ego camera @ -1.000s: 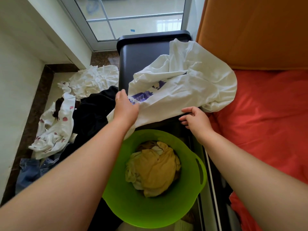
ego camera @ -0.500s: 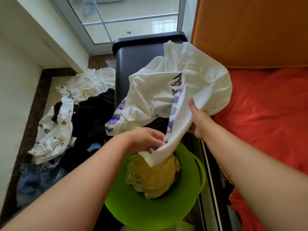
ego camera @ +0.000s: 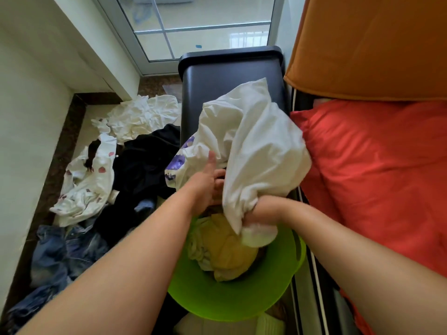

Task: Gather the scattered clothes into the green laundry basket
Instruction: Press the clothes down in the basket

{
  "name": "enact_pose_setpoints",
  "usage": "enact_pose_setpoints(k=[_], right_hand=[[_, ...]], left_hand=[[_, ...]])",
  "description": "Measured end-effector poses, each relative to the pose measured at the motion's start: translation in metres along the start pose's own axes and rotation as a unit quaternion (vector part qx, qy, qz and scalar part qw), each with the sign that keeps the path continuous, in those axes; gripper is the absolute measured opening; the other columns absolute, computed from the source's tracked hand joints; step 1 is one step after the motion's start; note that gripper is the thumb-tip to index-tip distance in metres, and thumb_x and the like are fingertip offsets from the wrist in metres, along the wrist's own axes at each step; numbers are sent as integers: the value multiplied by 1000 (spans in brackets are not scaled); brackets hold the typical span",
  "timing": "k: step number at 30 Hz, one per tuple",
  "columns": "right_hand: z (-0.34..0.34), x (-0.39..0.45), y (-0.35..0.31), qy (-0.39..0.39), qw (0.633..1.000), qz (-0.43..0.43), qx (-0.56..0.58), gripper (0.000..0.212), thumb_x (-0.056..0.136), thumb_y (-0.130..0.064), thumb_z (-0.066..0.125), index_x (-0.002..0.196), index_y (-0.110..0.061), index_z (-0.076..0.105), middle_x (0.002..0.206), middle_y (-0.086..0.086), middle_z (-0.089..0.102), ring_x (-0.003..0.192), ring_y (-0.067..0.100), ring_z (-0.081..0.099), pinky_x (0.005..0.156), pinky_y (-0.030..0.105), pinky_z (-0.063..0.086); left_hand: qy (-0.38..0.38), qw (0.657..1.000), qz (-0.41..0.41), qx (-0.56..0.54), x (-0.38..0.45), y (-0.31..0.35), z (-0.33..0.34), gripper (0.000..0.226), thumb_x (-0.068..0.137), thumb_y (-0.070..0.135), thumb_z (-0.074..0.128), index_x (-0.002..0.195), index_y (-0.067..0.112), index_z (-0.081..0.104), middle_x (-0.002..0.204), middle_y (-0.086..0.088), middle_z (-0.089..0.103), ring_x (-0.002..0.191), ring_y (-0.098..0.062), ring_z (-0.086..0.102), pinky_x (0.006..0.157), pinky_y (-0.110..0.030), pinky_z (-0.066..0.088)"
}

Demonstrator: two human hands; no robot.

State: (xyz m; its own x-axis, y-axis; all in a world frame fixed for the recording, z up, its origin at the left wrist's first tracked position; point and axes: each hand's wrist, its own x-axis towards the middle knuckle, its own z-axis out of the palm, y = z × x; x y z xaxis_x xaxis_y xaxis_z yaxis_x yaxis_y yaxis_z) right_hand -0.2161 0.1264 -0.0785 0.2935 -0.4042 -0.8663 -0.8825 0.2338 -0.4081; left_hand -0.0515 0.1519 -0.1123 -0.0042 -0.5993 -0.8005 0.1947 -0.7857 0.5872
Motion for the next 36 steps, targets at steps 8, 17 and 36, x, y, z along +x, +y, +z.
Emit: enact_pose_setpoints(k=[8, 17, 36], right_hand=[[30, 8, 10, -46, 984, 9, -170, 56, 89, -32, 64, 139, -14, 47, 133, 8, 53, 122, 27, 51, 97, 32, 43], [-23, 21, -13, 345, 912, -54, 214, 51, 95, -42, 50, 132, -9, 41, 131, 11, 54, 115, 30, 54, 85, 34, 41], [58, -17, -23, -102, 991, -79, -46, 19, 77, -10, 56, 82, -24, 68, 100, 4, 70, 103, 27, 63, 95, 42, 51]], left_hand=[[88, 979, 182, -4, -24, -11, 24, 30, 80, 0, 60, 101, 17, 71, 89, -2, 73, 80, -18, 68, 66, -23, 56], [69, 768, 239, 591, -59, -53, 0, 64, 93, 14, 46, 148, 41, 28, 119, 3, 57, 96, -23, 62, 77, -36, 51], [255, 718, 178, 623, -68, -26, -62, 99, 92, 17, 52, 144, 40, -29, 158, -18, -16, 137, -37, 27, 101, -49, 42]])
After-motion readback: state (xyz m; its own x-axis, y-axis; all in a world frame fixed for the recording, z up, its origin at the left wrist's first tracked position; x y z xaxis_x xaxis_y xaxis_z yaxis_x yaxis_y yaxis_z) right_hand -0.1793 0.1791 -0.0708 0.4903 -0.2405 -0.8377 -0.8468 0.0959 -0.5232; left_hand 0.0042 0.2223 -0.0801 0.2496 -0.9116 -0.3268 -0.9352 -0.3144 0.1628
